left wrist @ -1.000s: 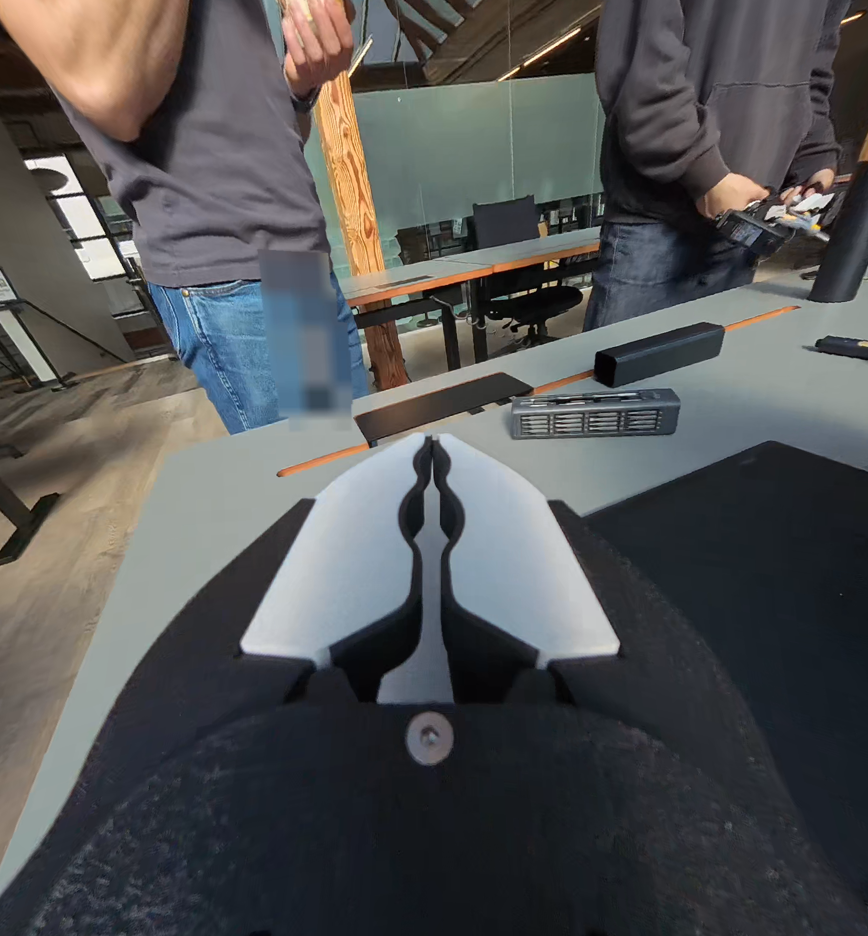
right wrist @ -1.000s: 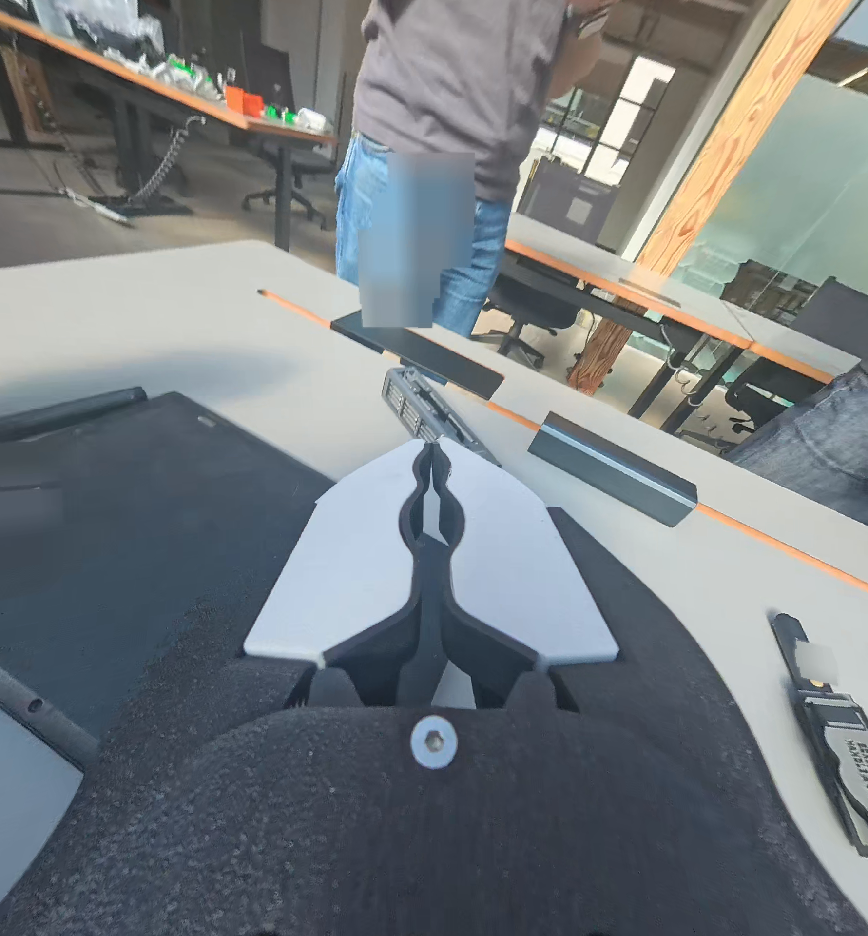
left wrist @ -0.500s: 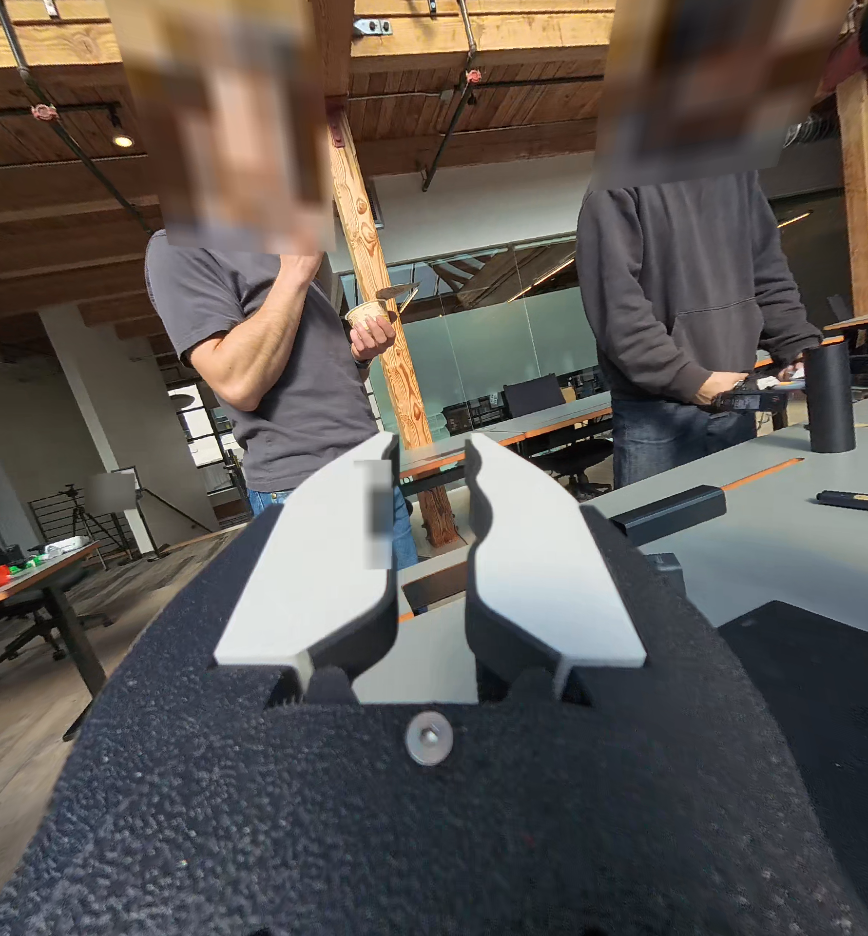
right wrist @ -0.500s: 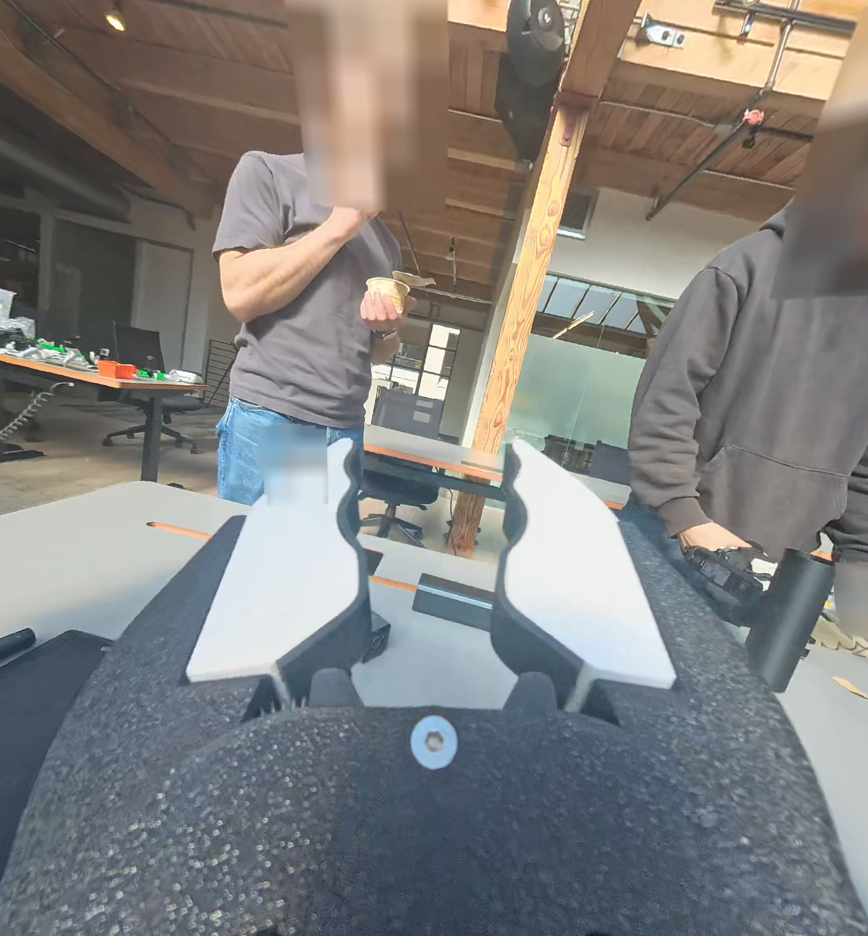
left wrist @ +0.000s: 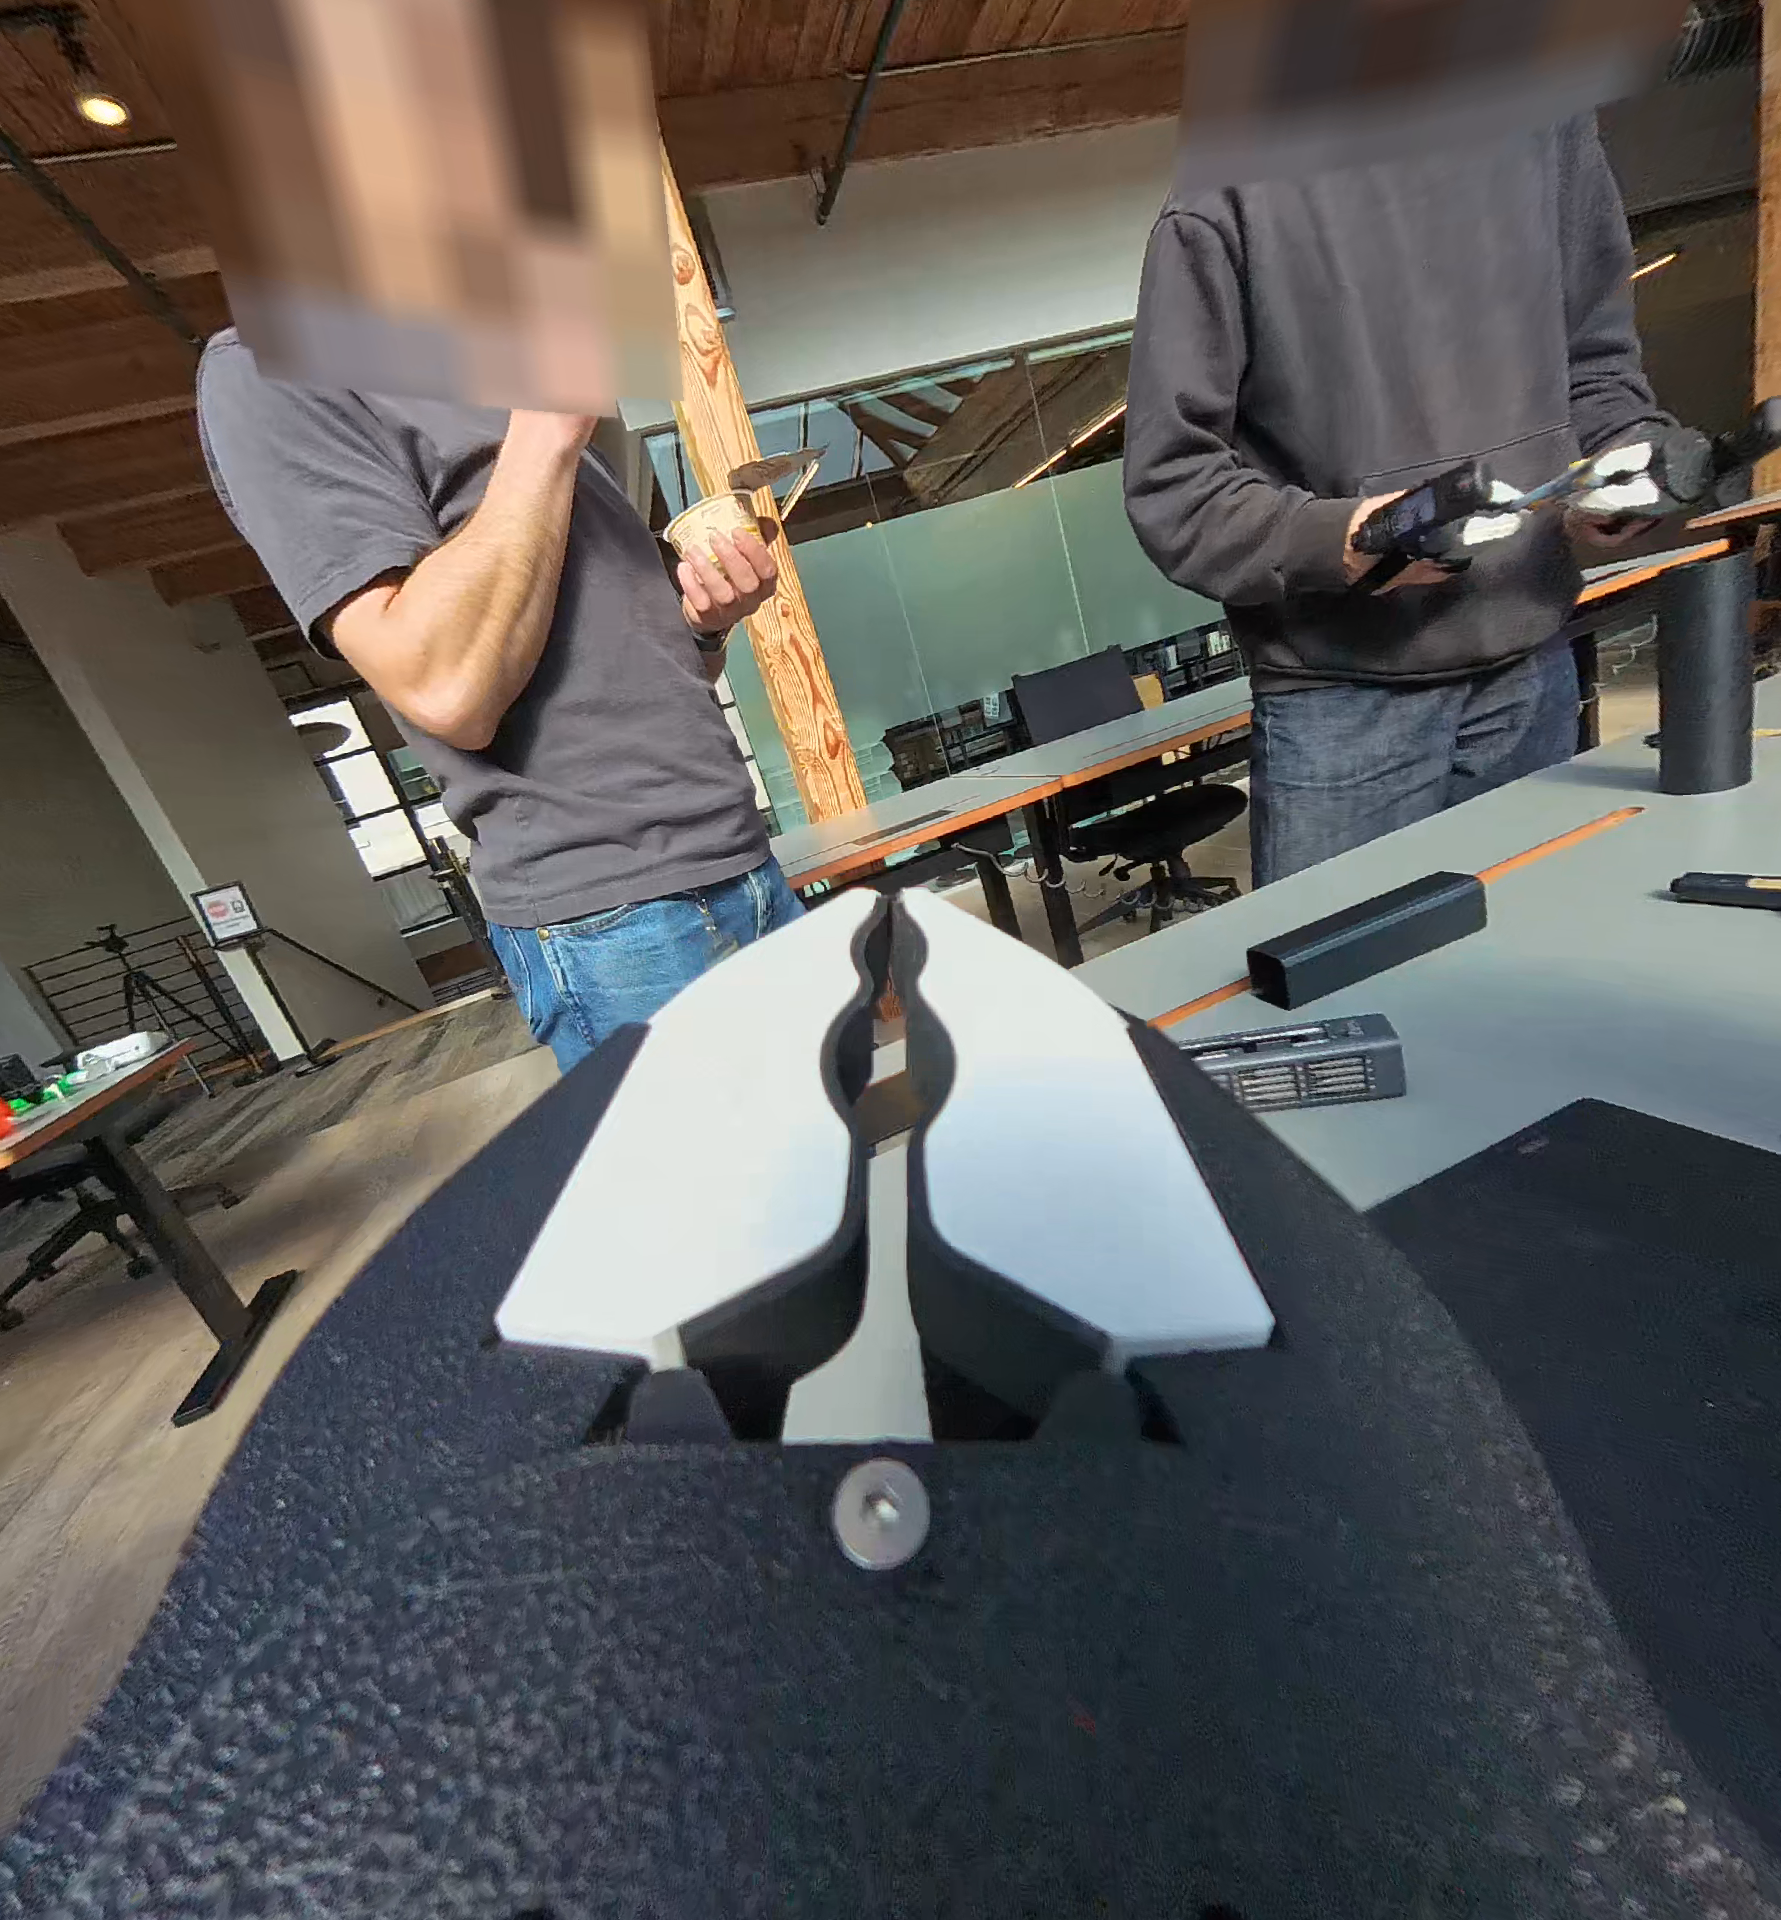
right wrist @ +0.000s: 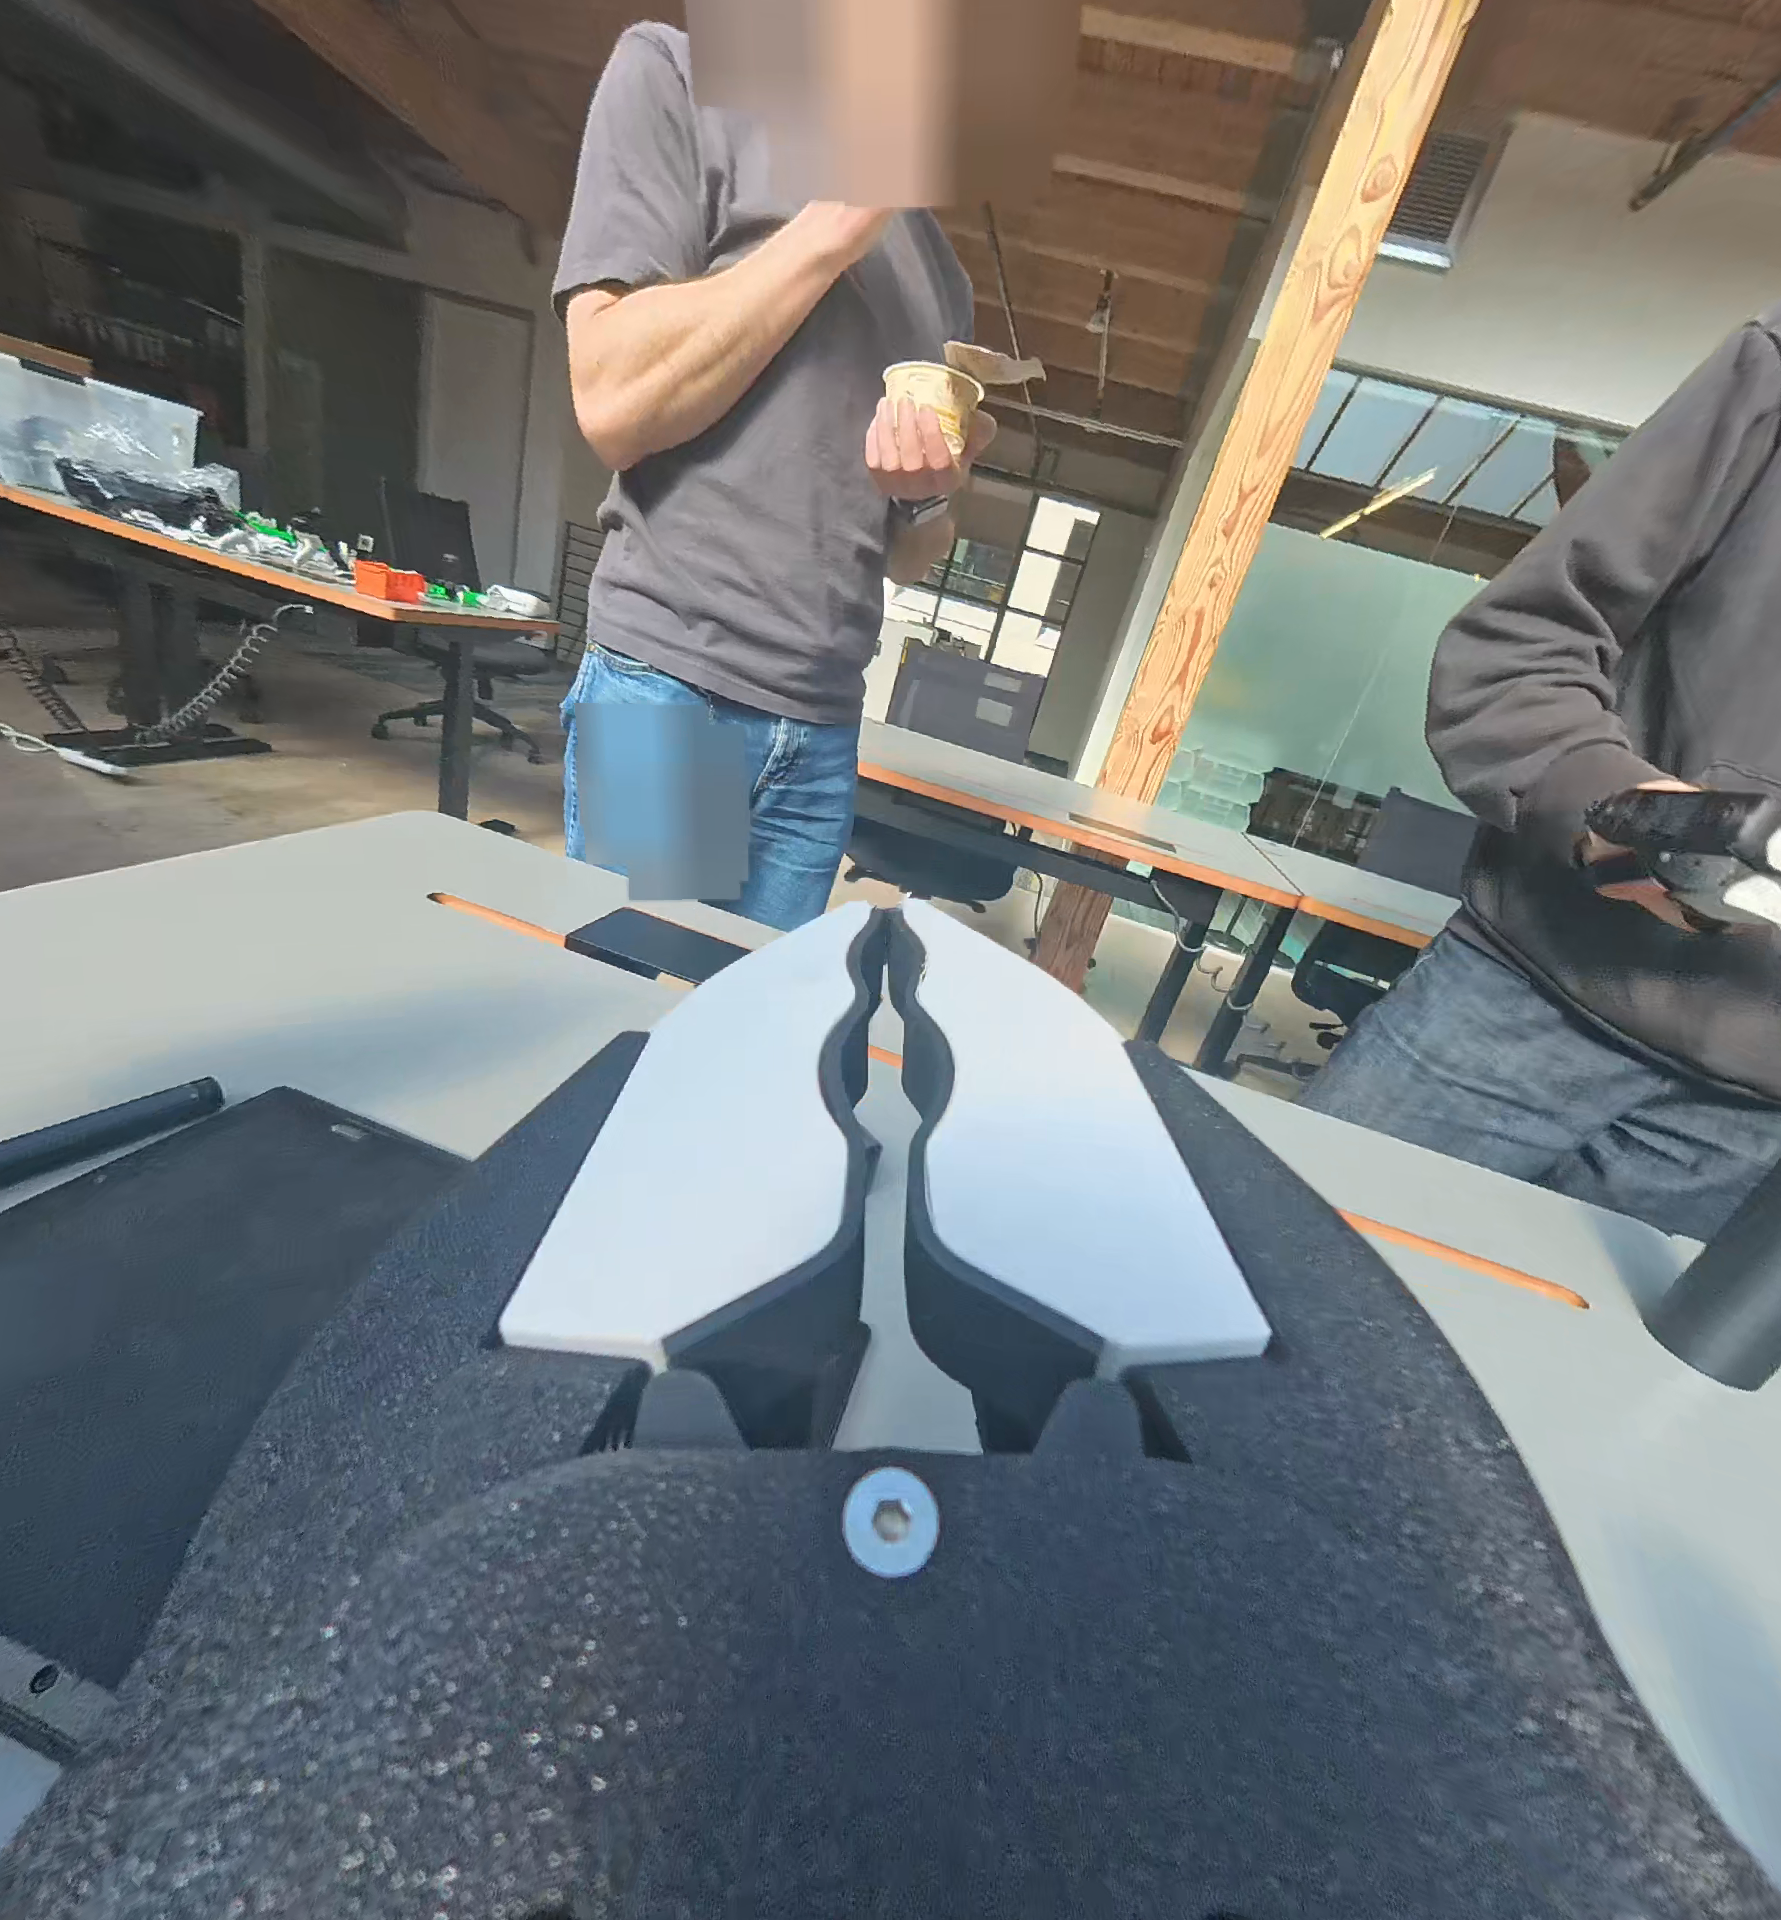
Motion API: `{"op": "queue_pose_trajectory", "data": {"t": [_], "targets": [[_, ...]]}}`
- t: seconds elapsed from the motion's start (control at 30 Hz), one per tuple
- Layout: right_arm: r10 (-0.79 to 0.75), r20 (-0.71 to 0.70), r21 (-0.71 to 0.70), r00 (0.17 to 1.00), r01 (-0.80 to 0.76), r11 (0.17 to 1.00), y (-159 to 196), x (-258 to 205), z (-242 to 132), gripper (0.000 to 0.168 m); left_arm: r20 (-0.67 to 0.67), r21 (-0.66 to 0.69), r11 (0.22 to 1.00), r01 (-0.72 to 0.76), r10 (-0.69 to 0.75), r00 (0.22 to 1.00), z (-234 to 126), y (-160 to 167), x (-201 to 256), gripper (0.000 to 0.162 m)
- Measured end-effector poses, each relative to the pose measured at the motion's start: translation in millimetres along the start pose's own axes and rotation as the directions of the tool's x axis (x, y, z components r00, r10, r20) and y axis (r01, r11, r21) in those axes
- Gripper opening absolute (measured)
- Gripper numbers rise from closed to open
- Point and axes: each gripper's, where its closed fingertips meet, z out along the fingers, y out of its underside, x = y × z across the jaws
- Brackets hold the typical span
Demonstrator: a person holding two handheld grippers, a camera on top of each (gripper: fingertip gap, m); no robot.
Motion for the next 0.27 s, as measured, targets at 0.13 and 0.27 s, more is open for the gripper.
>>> {"op": "queue_pose_trajectory", "data": {"t": [0.13,0.27], "targets": [[0.018,-0.092,-0.097,0.996,-0.027,0.995,17,16,9,0.054,0.069,-0.059,0.998,0.021,-0.017,0.997,7,7,-7,0.033],[0.000,-0.027,-0.030,1.000,0.000,1.000,12,8,-4,0.000,-0.016,-0.037,0.999,0.023,-0.024,1.000,3,4,9,0.000]]}}
